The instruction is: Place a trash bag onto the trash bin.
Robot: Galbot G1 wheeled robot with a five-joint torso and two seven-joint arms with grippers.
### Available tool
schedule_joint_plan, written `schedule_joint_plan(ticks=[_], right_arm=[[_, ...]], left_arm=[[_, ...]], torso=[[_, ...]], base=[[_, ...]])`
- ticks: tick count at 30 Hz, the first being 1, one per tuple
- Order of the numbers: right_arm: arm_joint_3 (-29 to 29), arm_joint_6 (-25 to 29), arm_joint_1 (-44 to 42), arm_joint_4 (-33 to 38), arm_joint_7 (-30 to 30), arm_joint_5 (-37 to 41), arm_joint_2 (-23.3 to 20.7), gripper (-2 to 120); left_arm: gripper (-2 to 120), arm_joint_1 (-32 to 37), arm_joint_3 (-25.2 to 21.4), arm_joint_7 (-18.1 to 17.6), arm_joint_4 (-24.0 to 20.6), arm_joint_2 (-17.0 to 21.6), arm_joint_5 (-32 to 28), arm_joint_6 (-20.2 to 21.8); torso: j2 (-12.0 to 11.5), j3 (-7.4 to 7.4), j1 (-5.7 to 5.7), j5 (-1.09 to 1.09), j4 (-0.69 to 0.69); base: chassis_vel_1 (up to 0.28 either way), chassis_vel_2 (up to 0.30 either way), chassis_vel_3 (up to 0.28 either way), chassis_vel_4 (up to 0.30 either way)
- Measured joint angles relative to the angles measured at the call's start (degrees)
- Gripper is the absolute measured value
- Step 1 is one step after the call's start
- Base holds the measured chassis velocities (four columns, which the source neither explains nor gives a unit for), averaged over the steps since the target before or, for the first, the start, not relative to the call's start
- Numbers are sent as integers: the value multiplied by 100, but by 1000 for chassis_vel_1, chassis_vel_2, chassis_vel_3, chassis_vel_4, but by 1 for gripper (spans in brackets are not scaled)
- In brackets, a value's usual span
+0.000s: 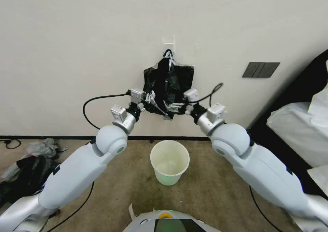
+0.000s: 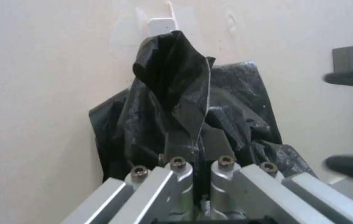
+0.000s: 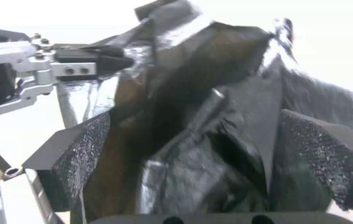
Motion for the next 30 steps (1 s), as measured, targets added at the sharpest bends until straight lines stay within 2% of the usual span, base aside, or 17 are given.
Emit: schedule_joint_plan(ticks=[4, 11, 15, 18, 19, 21, 24, 30], right_arm=[[-469, -310, 456, -144, -282, -609, -60, 100], [-804, -745, 748, -229, -580, -1097, -256, 100], [-870, -790, 790, -259, -602, -1187, -262, 100], [-1169, -771, 1039, -360, -1091, -2284, -300, 100], [-1169, -771, 1039, -360, -1091, -2284, -300, 100], [-1365, -698, 1218, -363, -1463, -2994, -391, 100], [-1614, -724, 1442, -396, -1785, -3442, -513, 100], [-1943, -866, 1745, -503, -1930, -3510, -583, 100]], left_arm=[[0, -20, 29, -1, 12, -52, 12, 0], [0, -28, 47, -1, -2, -111, 20, 4], [0, -33, 49, -1, -16, -112, 20, 5], [0, -69, 62, -1, -81, -93, 16, 18], [0, -69, 62, -1, -81, -93, 16, 18], [0, -121, 89, -5, -100, -85, 8, 29], [0, -165, 107, -11, -120, -77, -4, 34], [0, -187, 108, -19, -156, -94, -20, 39]], torso=[[0, 0, 0, 1, 0], [0, 0, 0, 0, -2], [0, 0, 0, 1, -1], [0, 0, 0, 1, 1], [0, 0, 0, 1, 1], [0, 0, 0, 0, -1], [0, 0, 0, 0, 0], [0, 0, 0, 0, -1]], base=[[0, 0, 0, 0], [0, 0, 0, 0], [0, 0, 0, 0], [0, 0, 0, 0], [0, 0, 0, 0], [0, 0, 0, 0], [0, 0, 0, 0], [0, 0, 0, 0]])
